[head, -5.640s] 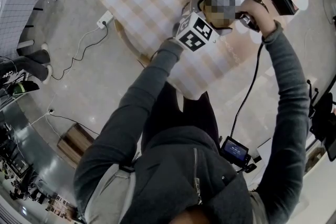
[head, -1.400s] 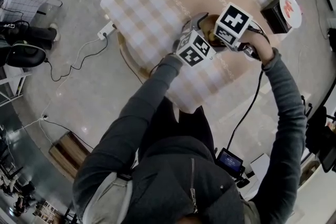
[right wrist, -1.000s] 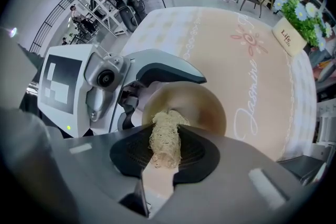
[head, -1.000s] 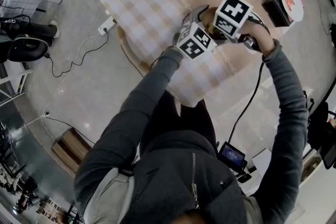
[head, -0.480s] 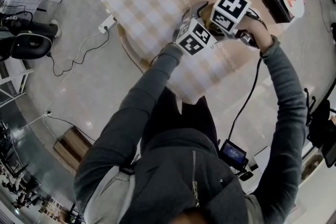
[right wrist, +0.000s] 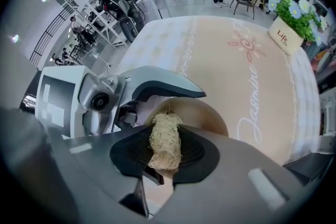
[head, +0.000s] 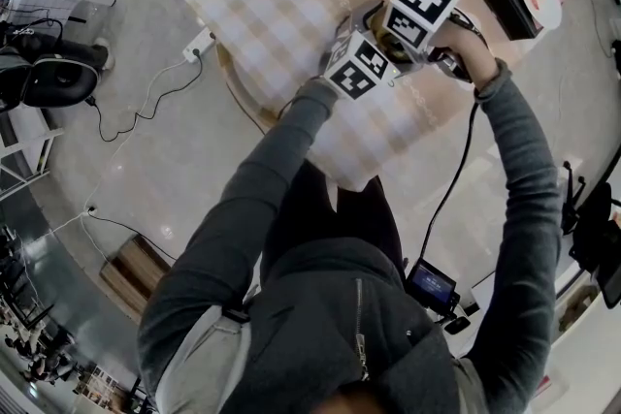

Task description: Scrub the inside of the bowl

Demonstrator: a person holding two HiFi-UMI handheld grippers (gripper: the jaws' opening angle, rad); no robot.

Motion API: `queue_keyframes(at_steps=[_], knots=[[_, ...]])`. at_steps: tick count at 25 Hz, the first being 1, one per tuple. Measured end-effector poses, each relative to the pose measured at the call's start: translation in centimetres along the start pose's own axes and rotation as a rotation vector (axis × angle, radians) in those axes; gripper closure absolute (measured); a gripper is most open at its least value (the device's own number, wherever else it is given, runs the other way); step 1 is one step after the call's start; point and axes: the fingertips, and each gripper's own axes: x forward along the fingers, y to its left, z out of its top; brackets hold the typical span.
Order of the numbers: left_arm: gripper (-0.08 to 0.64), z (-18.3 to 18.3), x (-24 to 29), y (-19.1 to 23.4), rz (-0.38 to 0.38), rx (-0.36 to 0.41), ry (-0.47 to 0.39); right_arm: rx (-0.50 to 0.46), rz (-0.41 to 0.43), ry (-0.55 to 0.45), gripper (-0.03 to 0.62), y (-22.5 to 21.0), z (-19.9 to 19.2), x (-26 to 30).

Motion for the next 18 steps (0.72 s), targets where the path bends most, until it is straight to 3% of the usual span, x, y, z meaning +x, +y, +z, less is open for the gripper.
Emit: queue_keyframes(at_steps=[18], knots=[[-0.028, -0.1, 0.0, 0.0, 0.0, -0.001, 0.002, 0.103, -0.064, -0.102, 0.5, -2.4, 1.2, -0.4]])
